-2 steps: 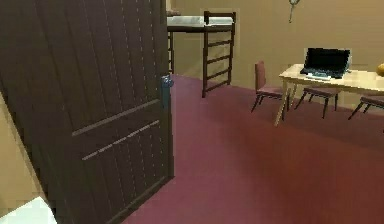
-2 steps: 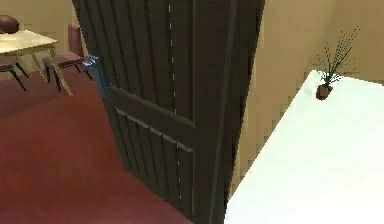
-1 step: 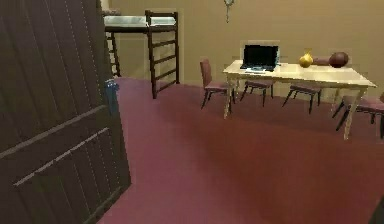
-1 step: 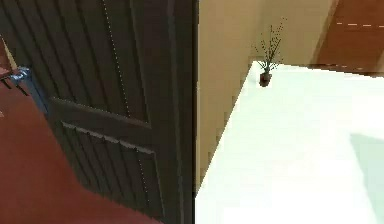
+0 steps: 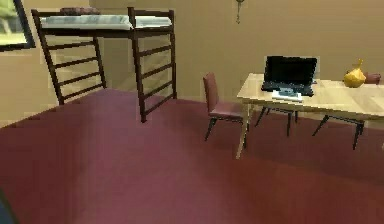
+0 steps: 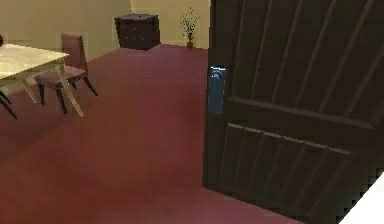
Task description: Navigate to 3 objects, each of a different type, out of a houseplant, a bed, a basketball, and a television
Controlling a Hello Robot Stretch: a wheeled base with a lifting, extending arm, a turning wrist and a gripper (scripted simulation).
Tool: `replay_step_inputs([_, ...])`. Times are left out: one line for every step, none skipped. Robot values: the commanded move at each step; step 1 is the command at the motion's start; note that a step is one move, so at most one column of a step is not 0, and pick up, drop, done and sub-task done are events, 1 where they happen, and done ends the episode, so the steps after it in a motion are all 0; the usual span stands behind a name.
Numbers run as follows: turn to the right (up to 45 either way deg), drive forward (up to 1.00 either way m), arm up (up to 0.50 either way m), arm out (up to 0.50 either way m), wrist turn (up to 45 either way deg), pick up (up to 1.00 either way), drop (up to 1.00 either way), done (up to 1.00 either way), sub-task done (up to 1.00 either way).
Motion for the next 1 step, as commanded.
replay_step_inputs([3.0,0.0,0.0,0.0,0.0,0.0,0.0,0.0,0.0])
